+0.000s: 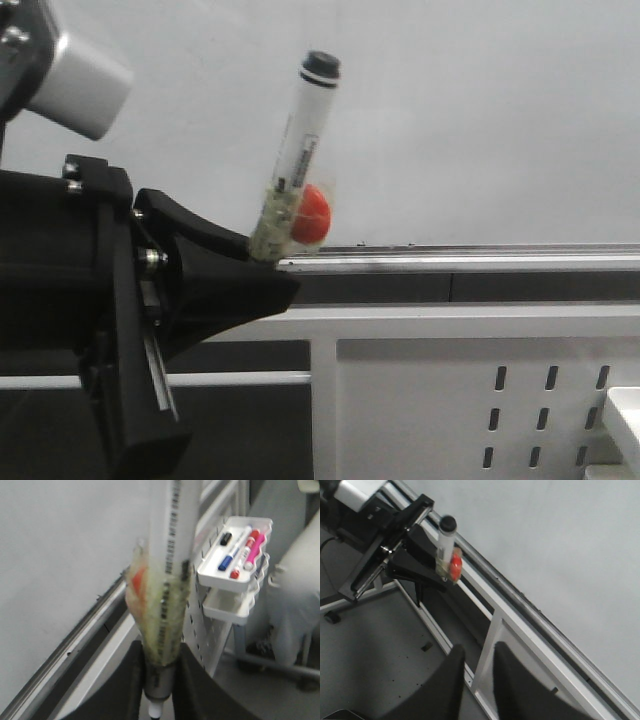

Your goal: Write number 1 on whiteboard

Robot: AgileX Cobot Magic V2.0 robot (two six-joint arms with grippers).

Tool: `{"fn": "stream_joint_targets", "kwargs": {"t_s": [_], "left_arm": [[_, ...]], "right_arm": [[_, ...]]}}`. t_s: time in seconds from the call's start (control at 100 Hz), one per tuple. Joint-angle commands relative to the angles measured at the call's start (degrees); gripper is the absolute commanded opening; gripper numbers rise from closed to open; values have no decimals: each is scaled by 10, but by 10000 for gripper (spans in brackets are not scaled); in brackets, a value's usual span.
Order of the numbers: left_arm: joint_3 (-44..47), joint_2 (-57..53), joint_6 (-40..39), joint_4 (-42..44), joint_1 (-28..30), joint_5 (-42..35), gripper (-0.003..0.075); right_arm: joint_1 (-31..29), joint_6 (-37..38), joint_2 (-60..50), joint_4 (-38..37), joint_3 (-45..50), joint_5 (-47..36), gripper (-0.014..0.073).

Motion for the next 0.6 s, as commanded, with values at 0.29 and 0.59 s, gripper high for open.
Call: {"fn": "stream_joint_targets", "kwargs": {"t_s": [0.29,0.59], "left_arm": [[-129,-104,0,123,-51,328,-20],[-165,-103,0,119,-83,351,-20]], "right_arm": [[105,-56,190,12,-106,-56,412],[119,-60,282,12,-157,-76,412]]}}
